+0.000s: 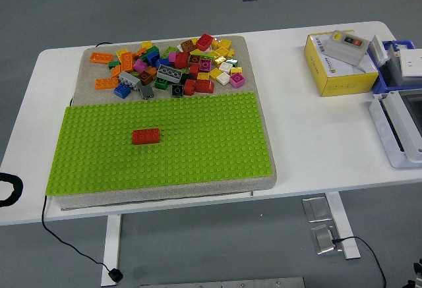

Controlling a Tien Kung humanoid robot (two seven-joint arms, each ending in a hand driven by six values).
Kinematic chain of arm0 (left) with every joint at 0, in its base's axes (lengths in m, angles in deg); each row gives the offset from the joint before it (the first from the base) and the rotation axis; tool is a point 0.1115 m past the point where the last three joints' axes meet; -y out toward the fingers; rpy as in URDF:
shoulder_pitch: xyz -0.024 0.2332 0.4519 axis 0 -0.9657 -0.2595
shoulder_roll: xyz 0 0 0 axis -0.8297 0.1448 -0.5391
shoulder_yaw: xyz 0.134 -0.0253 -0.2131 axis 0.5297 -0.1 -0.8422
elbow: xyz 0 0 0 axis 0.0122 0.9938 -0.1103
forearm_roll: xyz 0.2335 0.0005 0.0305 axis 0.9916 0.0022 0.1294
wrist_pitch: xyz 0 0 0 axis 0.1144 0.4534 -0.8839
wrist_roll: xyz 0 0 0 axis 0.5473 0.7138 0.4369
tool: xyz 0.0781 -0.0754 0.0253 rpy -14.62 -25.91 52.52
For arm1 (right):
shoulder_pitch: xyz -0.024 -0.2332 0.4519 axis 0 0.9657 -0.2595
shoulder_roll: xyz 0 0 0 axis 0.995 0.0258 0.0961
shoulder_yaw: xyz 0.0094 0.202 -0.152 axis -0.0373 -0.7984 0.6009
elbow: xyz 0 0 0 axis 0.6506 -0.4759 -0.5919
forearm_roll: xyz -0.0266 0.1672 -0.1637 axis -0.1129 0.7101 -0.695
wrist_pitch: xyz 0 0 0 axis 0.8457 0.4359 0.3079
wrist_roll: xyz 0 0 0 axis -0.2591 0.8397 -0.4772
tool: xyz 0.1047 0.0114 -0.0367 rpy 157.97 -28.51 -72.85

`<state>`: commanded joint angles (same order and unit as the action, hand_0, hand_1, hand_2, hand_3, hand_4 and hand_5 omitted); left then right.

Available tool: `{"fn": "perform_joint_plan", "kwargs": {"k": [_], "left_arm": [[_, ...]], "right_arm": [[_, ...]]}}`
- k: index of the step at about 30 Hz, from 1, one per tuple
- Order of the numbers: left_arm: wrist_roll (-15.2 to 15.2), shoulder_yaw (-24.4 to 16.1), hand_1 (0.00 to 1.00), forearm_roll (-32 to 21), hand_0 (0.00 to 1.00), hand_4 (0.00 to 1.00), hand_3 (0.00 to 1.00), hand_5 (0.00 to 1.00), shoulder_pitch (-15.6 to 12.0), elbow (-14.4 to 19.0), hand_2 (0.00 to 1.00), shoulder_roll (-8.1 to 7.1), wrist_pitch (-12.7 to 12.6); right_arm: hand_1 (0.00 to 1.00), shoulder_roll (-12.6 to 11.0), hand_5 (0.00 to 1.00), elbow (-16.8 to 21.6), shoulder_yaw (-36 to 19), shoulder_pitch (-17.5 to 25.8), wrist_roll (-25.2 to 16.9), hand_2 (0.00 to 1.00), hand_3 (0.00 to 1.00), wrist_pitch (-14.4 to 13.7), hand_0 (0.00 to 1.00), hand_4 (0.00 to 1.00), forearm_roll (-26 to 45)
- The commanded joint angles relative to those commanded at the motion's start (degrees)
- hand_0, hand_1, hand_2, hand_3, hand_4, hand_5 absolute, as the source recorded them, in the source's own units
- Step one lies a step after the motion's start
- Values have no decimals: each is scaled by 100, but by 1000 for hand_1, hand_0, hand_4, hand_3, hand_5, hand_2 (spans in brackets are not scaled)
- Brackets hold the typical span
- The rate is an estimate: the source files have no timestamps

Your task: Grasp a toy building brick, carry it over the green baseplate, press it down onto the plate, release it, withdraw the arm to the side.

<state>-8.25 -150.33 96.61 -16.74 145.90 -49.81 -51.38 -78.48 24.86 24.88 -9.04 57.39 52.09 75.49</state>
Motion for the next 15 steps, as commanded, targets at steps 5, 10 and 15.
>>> {"fn": "perform_joint_plan", "kwargs": {"k": [5,10,15], "left_arm": [[696,568,998,1134,998,701,592,297,369,-523,998,-434,-224],[1449,1209,998,2248,998,662,609,264,775,-1132,998,-523,-571],[2081,1964,998,3360,998,662,609,264,1194,-1857,998,-510,-1120]], "right_arm": [[584,-24,891,-2,9,-23,-14,629,675,11,626,432,22],[583,-47,888,-5,-24,-31,-4,628,675,20,625,431,-2],[583,-54,888,-7,-46,-57,-9,628,675,27,625,431,-73]]}}
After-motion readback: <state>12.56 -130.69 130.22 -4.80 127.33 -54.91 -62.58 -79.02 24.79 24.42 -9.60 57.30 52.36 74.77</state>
